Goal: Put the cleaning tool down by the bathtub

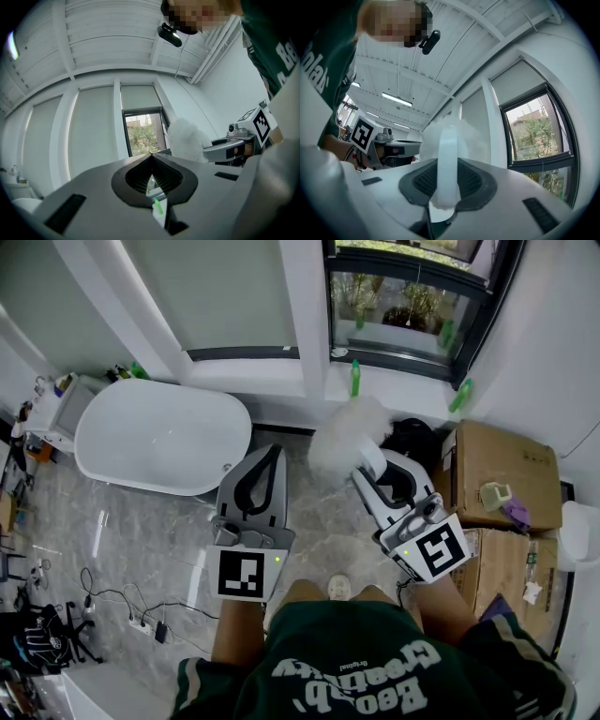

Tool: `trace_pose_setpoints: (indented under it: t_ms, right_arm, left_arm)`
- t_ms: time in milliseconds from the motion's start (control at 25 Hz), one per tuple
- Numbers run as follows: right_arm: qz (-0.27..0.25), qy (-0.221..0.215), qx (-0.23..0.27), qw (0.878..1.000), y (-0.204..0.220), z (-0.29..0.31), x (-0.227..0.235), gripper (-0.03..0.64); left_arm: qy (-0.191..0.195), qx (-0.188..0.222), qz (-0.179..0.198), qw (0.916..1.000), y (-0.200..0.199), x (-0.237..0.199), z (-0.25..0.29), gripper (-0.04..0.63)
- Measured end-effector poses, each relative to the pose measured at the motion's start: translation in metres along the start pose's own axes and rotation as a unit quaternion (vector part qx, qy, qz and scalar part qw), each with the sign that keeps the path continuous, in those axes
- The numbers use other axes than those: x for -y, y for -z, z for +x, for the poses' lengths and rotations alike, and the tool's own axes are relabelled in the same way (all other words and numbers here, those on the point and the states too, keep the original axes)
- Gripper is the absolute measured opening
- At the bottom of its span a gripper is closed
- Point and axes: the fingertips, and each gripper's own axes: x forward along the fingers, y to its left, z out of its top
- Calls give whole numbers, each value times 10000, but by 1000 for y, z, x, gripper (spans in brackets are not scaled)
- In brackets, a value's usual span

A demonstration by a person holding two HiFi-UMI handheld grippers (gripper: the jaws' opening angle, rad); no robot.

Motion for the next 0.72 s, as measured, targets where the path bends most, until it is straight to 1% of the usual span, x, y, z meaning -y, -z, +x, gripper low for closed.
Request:
trace_pose_setpoints:
  t_ms: [320, 720]
  right_arm:
    - [31, -21, 3, 10000, 3, -4, 4, 92]
    - [28, -38, 59, 10000, 4, 4, 14, 92]
  left_arm:
    - [63, -24, -71, 10000, 4, 8, 6, 9]
    - [138, 26, -23, 9999, 3, 5, 21, 9]
